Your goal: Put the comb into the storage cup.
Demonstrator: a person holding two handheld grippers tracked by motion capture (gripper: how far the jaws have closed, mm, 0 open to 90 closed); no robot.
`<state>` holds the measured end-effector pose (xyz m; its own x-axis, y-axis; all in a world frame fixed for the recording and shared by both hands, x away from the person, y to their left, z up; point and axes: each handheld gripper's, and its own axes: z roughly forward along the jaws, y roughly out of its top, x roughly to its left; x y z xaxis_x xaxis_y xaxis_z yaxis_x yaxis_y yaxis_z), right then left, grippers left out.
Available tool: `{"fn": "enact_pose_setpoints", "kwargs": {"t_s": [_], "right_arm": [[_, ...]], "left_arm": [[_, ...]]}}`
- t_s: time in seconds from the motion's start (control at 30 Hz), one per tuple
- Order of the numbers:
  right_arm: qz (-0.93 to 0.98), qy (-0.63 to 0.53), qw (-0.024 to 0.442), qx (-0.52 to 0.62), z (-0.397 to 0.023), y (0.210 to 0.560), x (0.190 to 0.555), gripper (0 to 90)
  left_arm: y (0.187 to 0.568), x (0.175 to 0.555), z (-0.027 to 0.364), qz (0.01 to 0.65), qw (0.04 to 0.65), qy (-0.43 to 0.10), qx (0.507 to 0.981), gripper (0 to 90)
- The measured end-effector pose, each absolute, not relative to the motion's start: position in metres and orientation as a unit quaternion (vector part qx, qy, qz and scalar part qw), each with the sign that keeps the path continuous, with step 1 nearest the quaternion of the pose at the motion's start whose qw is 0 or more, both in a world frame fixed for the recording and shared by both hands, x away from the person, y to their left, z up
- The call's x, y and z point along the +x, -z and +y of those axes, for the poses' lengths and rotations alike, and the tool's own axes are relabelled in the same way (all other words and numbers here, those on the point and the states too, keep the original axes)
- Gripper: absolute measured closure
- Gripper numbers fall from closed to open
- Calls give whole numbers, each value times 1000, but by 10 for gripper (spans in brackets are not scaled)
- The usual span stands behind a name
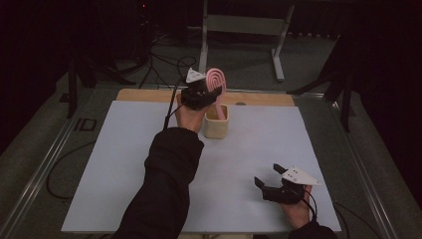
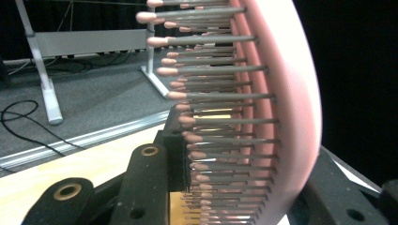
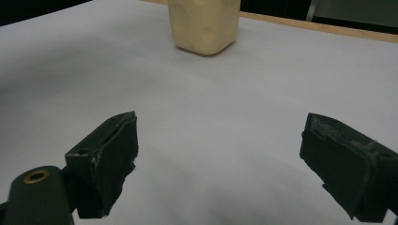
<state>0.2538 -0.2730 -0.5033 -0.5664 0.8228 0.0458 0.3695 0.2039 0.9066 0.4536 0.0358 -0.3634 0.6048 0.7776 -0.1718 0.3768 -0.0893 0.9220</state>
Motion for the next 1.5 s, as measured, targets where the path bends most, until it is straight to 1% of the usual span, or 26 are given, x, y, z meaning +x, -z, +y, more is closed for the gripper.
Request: {"fn": "enact_pose_setpoints", "kwargs": {"t_s": [1.5], "right_arm": [[741, -482, 234, 405, -273, 504, 254, 115]], "left_arm": [[385, 455, 31, 409, 525, -176, 725, 645]]}}
